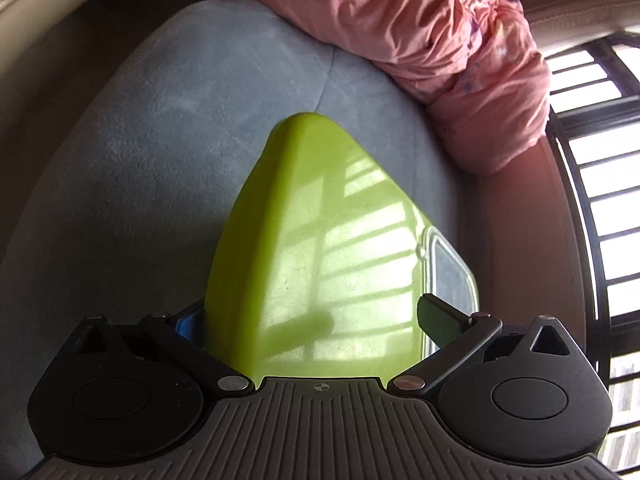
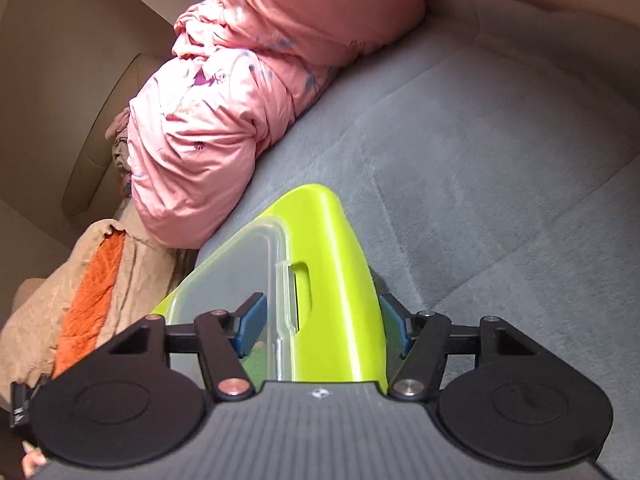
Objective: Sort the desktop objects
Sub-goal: 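Turn the lime-green lid with the right tool to align over the box, then lower the lime-green lid with the right tool onto the box rim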
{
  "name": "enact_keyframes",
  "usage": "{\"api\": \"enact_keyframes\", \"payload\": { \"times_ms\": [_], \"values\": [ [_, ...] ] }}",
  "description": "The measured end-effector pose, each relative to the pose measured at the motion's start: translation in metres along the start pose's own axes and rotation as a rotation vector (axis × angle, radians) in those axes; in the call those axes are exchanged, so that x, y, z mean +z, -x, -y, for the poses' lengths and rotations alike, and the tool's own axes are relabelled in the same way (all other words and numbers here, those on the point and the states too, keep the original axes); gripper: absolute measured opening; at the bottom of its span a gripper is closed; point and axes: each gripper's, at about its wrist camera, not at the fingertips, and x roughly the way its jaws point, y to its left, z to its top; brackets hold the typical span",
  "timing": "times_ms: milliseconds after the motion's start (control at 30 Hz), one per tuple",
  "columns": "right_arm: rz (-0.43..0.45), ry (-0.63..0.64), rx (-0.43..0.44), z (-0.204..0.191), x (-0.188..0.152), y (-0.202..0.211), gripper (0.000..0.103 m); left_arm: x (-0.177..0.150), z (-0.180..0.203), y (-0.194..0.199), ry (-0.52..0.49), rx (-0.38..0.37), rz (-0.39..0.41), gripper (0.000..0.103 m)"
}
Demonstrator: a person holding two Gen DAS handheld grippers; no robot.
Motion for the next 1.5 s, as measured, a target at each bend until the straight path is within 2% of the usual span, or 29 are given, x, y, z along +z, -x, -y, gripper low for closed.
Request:
{"api": "enact_keyframes", "payload": {
  "times_ms": [67, 133, 200, 300, 367, 433, 467, 533, 600, 700, 733, 800, 833, 867, 933, 1000, 1133, 1300, 1433, 1500],
  "values": [
    [-0.045, -0.077, 0.107, 0.018, -0.004, -0.008, 0.07, -0.004, -0.02, -0.008, 0.068, -0.097, -0.047, 0.103],
    [-0.068, -0.139, 0.201, 0.034, -0.01, -0.014, 0.069, -0.012, -0.037, -0.01, 0.103, -0.151, -0.059, 0.103],
    [-0.092, -0.142, 0.26, 0.04, -0.006, -0.015, 0.069, -0.022, -0.05, -0.007, 0.111, -0.22, -0.047, 0.103],
    [-0.182, -0.098, 0.332, 0.039, 0.01, -0.024, 0.072, -0.034, -0.069, 0.003, 0.187, -0.4, -0.009, 0.103],
    [-0.234, -0.062, 0.347, 0.036, 0.015, -0.033, 0.071, -0.037, -0.076, 0.012, 0.206, -0.452, 0.035, 0.103],
    [-0.247, -0.029, 0.36, 0.033, 0.012, -0.033, 0.067, -0.036, -0.082, 0.017, 0.222, -0.457, 0.071, 0.103],
    [-0.241, -0.02, 0.38, 0.034, 0.008, -0.029, 0.061, -0.035, -0.085, 0.018, 0.237, -0.459, 0.078, 0.103],
    [-0.24, -0.089, 0.445, 0.046, -0.004, -0.022, 0.05, -0.033, -0.091, 0.014, 0.268, -0.462, 0.062, 0.103],
    [-0.233, -0.142, 0.477, 0.057, -0.02, -0.013, 0.048, -0.033, -0.09, 0.012, 0.269, -0.46, 0.05, 0.103],
    [-0.172, -0.205, 0.452, 0.068, -0.033, -0.002, 0.049, -0.035, -0.086, 0.007, 0.255, -0.452, 0.028, 0.103],
    [-0.143, -0.224, 0.449, 0.069, -0.034, 0.002, 0.049, -0.037, -0.086, 0.005, 0.253, -0.444, 0.018, 0.103],
    [-0.088, -0.258, 0.441, 0.071, -0.036, 0.008, 0.058, -0.038, -0.085, 0.0, 0.248, -0.421, -0.004, 0.103],
    [-0.076, -0.272, 0.444, 0.071, -0.039, 0.009, 0.065, -0.04, -0.083, -0.002, 0.241, -0.406, -0.018, 0.103],
    [-0.075, -0.287, 0.454, 0.071, -0.043, 0.01, 0.079, -0.041, -0.081, -0.004, 0.228, -0.394, -0.028, 0.103],
    [-0.063, -0.314, 0.45, 0.071, -0.051, 0.013, 0.092, -0.042, -0.076, -0.008, 0.2, -0.373, -0.045, 0.103],
    [-0.034, -0.343, 0.441, 0.073, -0.058, 0.02, 0.092, -0.045, -0.07, -0.008, 0.172, -0.379, -0.056, 0.103],
    [0.023, -0.457, 0.371, 0.088, -0.073, 0.038, 0.095, -0.05, -0.058, -0.001, 0.106, -0.362, -0.036, 0.103],
    [0.024, -0.493, 0.241, 0.095, -0.095, 0.053, 0.095, -0.054, -0.054, 0.001, 0.093, -0.341, -0.017, 0.103],
    [-0.026, -0.479, 0.296, 0.088, -0.112, 0.055, 0.095, -0.057, -0.052, 0.002, 0.081, -0.332, -0.003, 0.103],
    [-0.036, -0.464, 0.295, 0.081, -0.118, 0.057, 0.095, -0.06, -0.049, 0.004, 0.064, -0.322, 0.006, 0.103]
  ]
}}
